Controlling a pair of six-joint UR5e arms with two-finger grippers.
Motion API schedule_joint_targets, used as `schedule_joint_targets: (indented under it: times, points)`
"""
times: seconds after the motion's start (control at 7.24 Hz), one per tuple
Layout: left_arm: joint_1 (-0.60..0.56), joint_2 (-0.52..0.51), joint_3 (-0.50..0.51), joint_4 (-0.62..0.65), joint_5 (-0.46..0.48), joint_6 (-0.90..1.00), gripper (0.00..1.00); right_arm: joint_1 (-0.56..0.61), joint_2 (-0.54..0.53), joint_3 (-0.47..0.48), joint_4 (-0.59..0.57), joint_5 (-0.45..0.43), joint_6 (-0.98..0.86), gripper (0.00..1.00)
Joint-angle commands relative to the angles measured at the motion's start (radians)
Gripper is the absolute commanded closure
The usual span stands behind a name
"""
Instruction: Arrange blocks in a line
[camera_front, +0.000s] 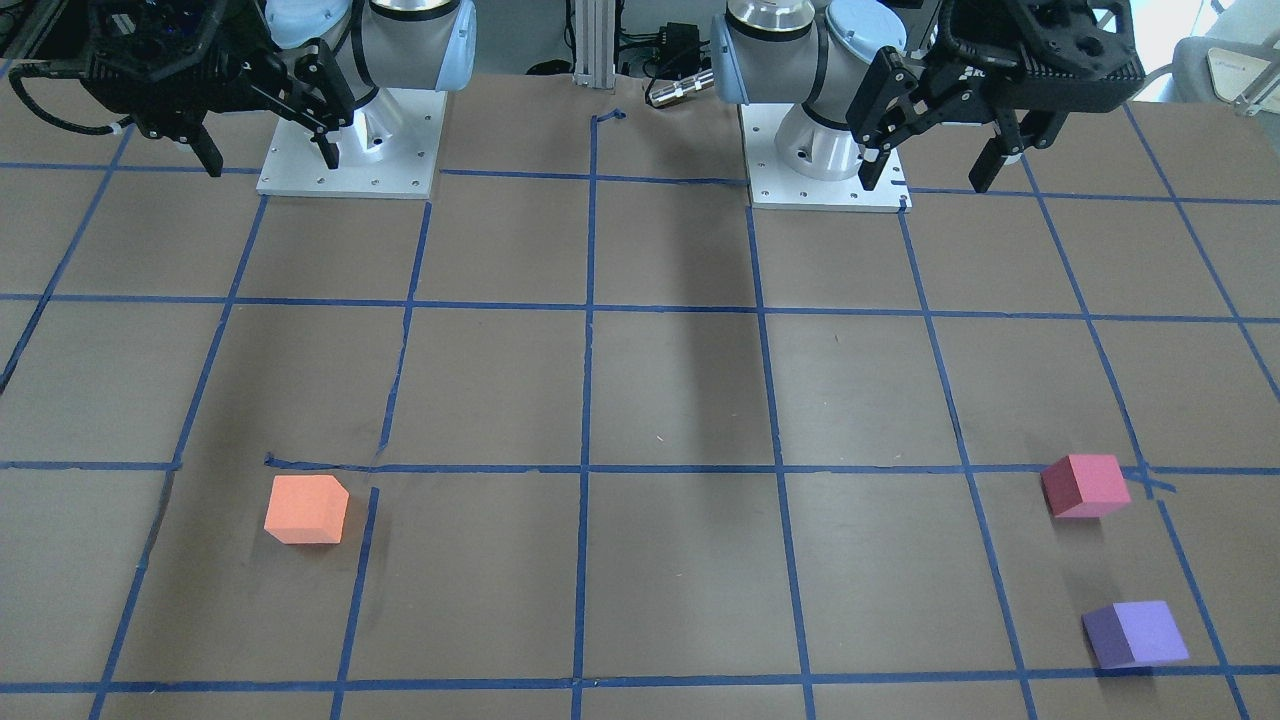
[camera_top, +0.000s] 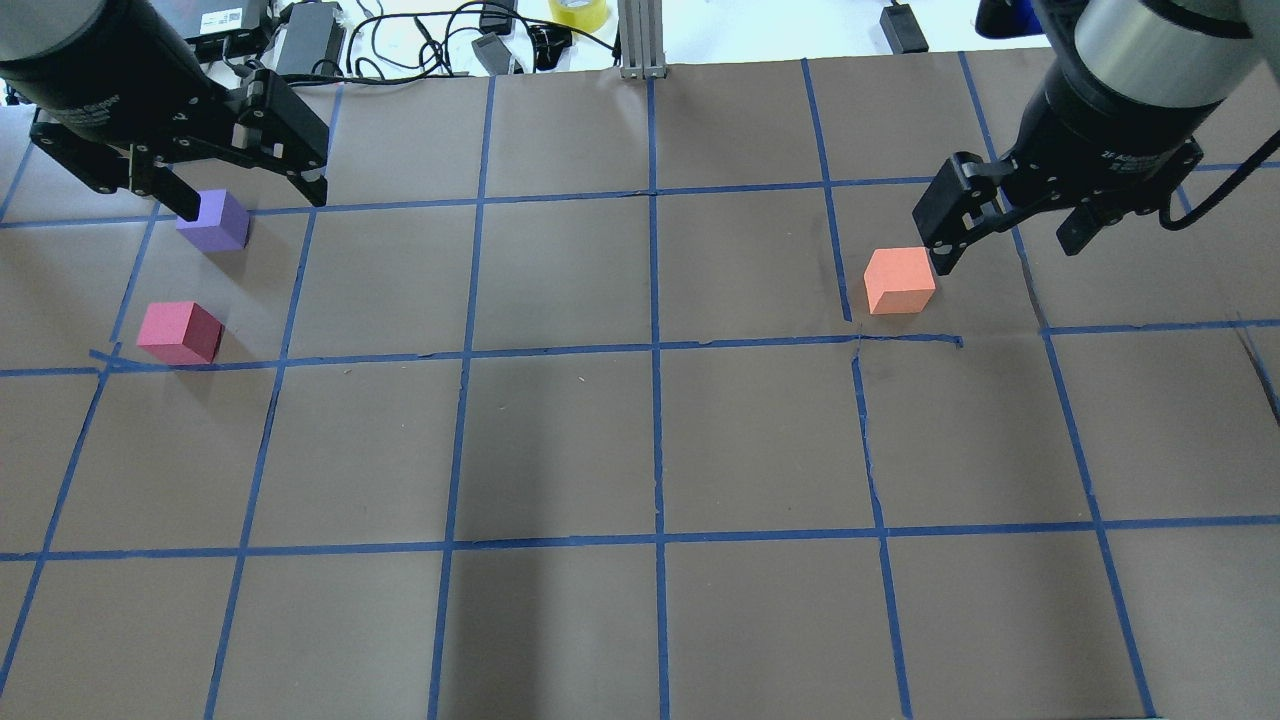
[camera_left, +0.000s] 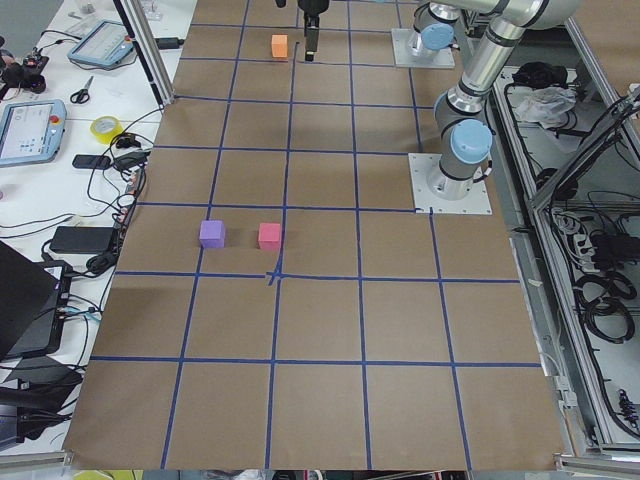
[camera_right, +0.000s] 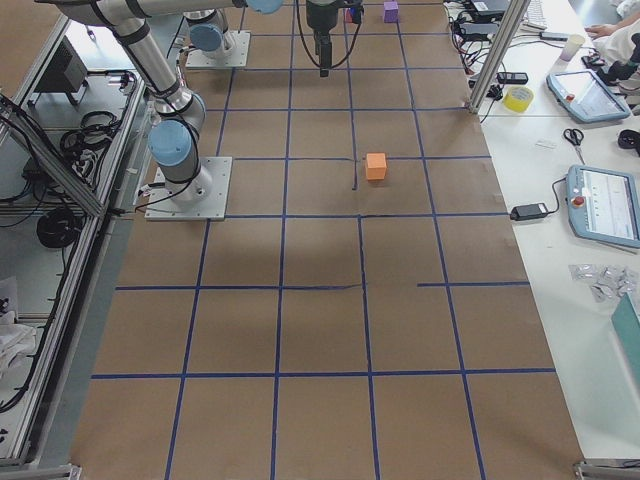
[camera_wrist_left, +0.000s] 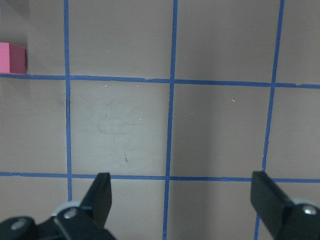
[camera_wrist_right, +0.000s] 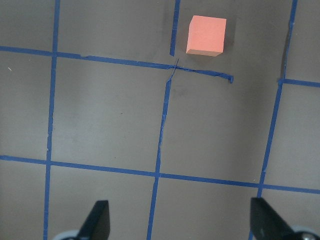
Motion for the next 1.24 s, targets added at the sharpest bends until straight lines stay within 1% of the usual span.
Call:
schedule_joint_targets:
  times: [0.0, 0.97, 1.1]
  points:
    - [0.000, 0.000, 0.000, 0.001, 0.000, 0.000, 0.00, -0.002, 0.005, 0.002, -0.006, -0.003, -0.002, 0.00]
    - [0.002, 0.002, 0.000, 0.000, 0.000, 0.000, 0.00, 0.000, 0.018, 0.003, -0.009, -0.003, 0.000, 0.00]
    - [0.002, 0.002, 0.000, 0.000, 0.000, 0.000, 0.00, 0.000, 0.020, 0.005, -0.011, -0.018, 0.002, 0.00]
